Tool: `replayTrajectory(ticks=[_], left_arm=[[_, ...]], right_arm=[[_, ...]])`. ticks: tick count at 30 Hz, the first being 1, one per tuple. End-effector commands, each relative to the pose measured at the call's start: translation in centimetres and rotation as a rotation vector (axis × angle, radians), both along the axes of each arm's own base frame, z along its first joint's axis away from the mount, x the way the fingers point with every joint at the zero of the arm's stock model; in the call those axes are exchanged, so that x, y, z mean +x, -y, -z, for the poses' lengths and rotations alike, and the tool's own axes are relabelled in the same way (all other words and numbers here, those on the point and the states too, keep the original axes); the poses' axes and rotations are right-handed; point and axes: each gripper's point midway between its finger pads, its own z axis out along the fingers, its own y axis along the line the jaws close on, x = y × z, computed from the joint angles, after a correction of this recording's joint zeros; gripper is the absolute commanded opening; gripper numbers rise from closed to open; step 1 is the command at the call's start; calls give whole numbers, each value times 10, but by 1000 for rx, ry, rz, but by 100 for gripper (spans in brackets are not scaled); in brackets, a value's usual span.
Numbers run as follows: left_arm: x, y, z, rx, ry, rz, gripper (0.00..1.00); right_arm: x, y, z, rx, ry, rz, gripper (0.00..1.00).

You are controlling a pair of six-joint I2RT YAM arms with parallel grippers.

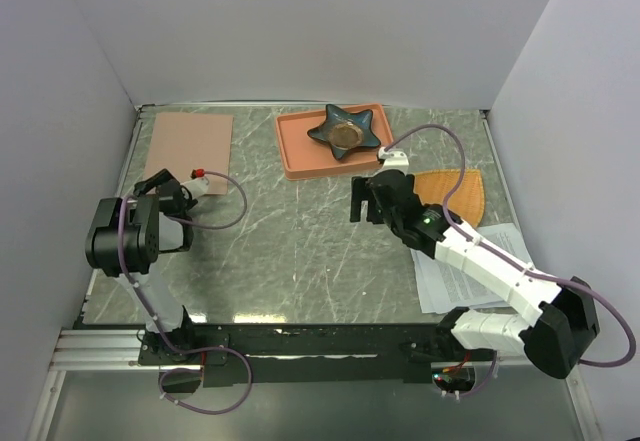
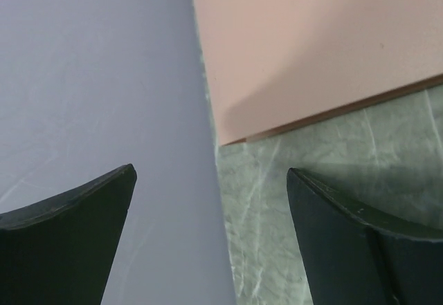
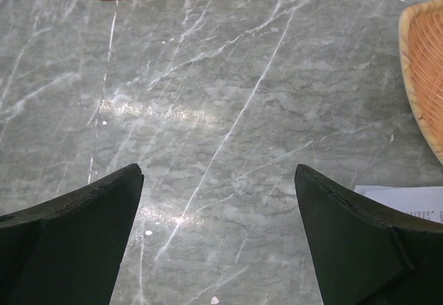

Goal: Put the files into the folder

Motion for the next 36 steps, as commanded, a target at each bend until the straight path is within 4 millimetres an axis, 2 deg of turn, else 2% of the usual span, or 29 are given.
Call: replayTrajectory(ticks=[1,3,13,29,36], left_arm=[[6,2,-17,82,102,19,97],[6,4,-15,67,114,22,97],[19,16,-20,-37,170,30,80],[40,16,-14,-56,191,6,78],[50,25,-26,-79,234,10,73]], right_arm=[[10,-9,-24,23,40,5,98],[10,-13,-26,27,39,-7,97],[10,-23,-19,30,11,-18,95],[11,-23,-16,12,12,-8,93],[11,-24,-23,33,31,2,91]])
